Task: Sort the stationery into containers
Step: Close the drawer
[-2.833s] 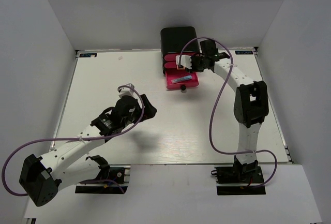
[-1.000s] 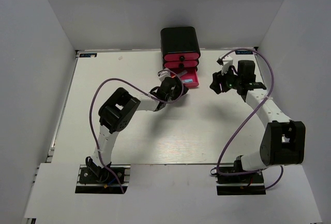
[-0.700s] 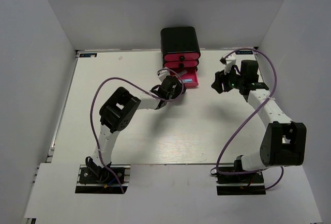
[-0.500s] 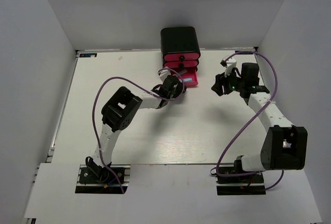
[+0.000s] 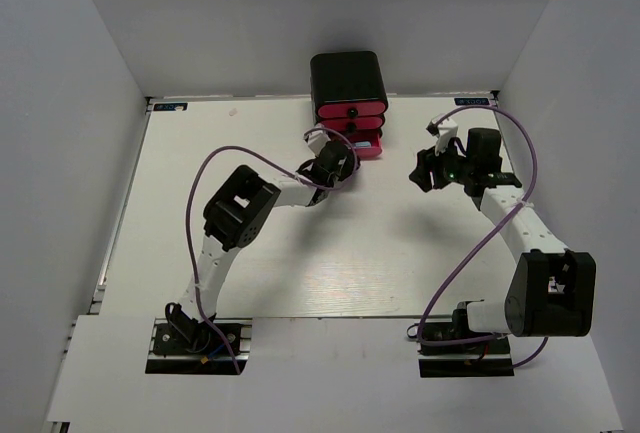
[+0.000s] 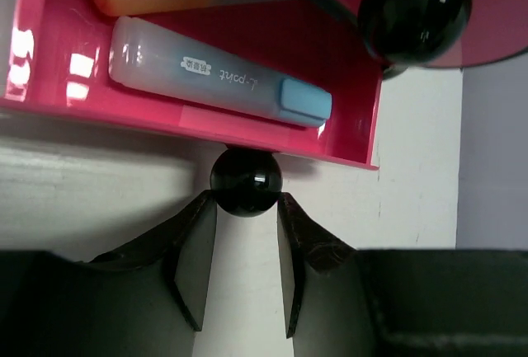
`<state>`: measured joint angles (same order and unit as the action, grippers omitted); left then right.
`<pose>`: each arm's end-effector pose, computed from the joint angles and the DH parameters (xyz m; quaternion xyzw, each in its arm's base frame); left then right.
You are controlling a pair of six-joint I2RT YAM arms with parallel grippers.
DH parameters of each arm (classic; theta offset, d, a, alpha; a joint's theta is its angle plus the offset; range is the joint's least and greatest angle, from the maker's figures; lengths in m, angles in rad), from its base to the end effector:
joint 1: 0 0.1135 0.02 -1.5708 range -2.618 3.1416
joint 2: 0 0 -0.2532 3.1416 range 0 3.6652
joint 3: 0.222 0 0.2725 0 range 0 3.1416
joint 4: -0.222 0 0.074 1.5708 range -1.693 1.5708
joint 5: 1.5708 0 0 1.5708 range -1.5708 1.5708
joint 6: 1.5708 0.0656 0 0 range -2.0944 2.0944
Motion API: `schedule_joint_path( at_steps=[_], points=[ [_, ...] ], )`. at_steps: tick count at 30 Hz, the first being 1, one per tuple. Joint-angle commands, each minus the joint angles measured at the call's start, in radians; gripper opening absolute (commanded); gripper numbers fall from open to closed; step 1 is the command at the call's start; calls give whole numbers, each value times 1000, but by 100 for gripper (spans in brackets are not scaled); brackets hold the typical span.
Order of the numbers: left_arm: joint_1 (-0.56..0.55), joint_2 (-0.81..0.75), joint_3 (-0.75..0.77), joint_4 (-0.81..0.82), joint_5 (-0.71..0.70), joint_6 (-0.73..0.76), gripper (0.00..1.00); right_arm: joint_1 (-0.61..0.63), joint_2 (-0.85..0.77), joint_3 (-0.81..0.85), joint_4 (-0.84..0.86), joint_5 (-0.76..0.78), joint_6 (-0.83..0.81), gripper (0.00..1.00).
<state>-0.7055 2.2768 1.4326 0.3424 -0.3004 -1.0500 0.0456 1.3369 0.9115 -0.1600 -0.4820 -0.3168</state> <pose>0.4127 -0.3260 0.0816 -0.2209 0.8252 -0.3052 0.4208 0.3366 0.0458 0.2318 -0.2652 0.8212 0.1463 0.4835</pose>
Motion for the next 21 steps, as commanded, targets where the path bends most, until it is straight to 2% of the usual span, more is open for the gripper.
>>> schedule_joint_path(
  at_steps=[1, 12, 21],
  points=[
    [21, 7, 51, -5, -60, -38, 44, -10, -25, -8, 24, -15, 2, 60],
    [31, 50, 80, 58, -135, -175, 41, -13, -22, -23, 27, -10, 1, 60],
    [31, 93, 132, 78, -166, -209, 41, -27, -21, -29, 23, -7, -8, 60]
  ],
)
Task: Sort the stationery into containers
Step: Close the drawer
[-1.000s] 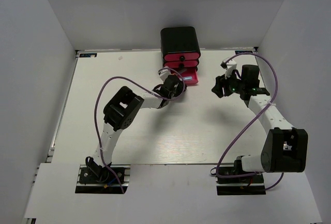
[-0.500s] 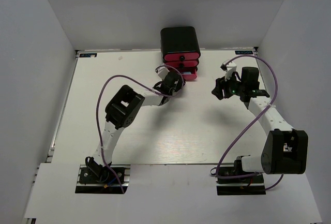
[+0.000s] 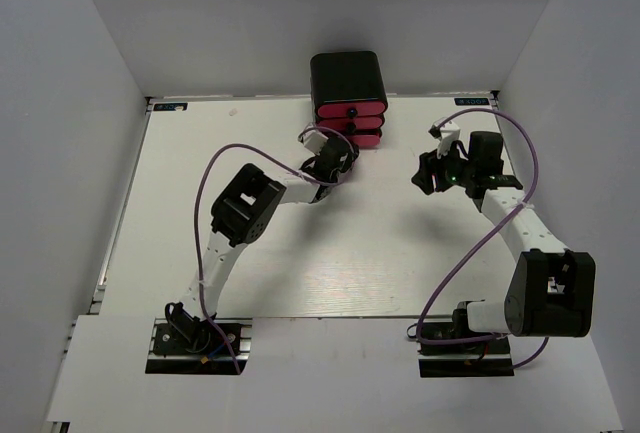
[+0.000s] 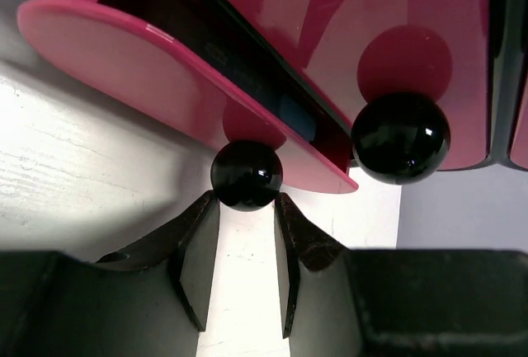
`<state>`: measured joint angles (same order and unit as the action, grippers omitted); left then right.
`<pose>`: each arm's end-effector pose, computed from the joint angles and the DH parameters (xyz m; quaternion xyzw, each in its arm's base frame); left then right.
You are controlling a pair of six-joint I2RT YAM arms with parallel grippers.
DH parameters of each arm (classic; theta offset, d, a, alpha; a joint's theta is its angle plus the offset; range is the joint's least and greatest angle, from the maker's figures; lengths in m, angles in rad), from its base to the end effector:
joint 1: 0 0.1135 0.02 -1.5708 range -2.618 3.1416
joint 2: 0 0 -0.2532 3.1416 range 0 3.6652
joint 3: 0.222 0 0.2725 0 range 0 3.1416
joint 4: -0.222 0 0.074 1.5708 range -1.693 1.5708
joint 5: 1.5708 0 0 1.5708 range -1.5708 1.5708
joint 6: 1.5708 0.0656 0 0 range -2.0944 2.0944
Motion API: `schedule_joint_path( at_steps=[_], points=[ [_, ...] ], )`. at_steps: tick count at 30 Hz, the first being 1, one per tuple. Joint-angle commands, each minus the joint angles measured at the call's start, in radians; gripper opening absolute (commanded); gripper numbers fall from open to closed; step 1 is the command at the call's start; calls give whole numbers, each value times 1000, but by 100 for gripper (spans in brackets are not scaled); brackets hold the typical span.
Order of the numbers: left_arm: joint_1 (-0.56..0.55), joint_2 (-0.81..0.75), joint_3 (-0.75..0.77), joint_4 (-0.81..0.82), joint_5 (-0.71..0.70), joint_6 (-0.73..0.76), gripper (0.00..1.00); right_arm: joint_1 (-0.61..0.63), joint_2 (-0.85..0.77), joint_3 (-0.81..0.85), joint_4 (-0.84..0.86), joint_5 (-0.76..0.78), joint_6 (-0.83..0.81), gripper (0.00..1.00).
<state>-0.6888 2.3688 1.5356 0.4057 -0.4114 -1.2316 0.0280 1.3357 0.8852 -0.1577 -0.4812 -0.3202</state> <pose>0.4386 -0.3271 0.0783 -0.3272 0.7635 -0.3354 0.4444 0.3339 0.0397 0.2225 -0.2578 0.8287 0.1435 0.4756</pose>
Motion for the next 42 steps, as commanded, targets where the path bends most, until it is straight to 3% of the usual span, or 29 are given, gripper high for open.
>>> schedule_joint_path(
  at_steps=[1, 19, 22, 32, 35, 39, 42],
  points=[
    [14, 10, 29, 15, -55, -28, 41, -10, -18, -3, 21, -7, -5, 60],
    [41, 75, 147, 15, -57, -69, 48, -17, 0, 3, 20, -16, -10, 60],
    [41, 57, 101, 36, -32, -69, 53, -16, 2, 0, 15, -22, -14, 60],
    [12, -160, -285, 180, 8, -69, 66, -16, -10, -26, 21, -34, -14, 62],
    [12, -198, -347, 191, 20, -43, 75, -14, -26, -40, 24, -37, -14, 63],
    [21, -212, -350, 191, 34, -23, 76, -16, -53, -55, 20, -40, -14, 63],
    [21, -212, -315, 116, 49, -23, 68, -14, -72, -71, 18, -39, -17, 63]
  ],
)
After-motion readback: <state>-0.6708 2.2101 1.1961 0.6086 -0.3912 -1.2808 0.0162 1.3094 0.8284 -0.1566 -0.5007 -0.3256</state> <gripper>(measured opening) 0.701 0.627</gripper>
